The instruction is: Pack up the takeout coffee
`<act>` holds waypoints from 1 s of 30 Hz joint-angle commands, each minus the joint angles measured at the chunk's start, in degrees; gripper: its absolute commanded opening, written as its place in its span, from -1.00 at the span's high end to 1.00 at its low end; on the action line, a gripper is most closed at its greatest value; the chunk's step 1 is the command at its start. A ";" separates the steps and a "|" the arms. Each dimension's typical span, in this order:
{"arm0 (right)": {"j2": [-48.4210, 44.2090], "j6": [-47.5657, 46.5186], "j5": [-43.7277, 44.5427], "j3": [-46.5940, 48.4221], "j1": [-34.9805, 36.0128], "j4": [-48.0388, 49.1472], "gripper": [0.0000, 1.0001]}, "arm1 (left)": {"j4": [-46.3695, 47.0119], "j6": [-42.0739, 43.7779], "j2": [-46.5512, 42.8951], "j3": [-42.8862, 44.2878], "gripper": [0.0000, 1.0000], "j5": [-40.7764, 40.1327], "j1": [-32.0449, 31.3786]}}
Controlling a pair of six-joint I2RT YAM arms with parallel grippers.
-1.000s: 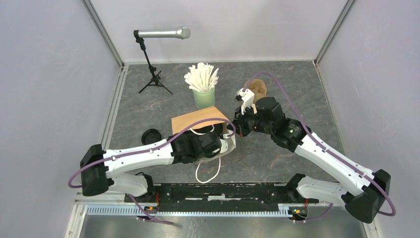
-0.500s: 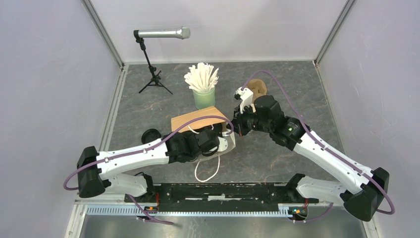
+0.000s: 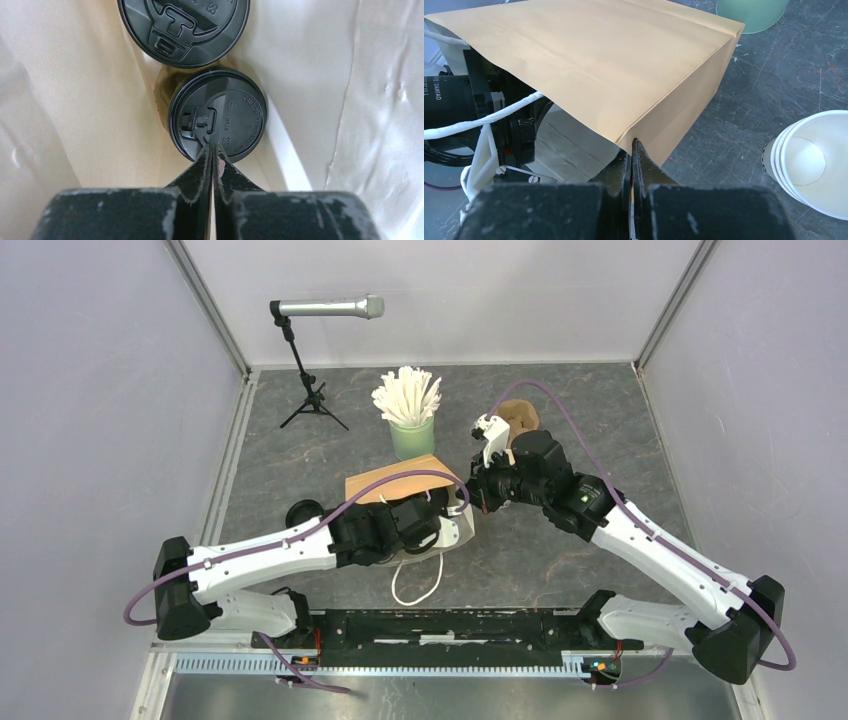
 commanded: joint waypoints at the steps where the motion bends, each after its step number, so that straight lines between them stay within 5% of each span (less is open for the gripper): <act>1: 0.39 -0.27 -0.69 2.53 -0.06 0.50 1.00 | -2.04 -2.10 0.22 2.21 0.90 2.33 0.48; 30: 2.67 -2.53 -1.31 6.77 -0.06 -3.87 1.00 | 7.46 7.65 2.64 -6.41 0.91 -0.35 8.47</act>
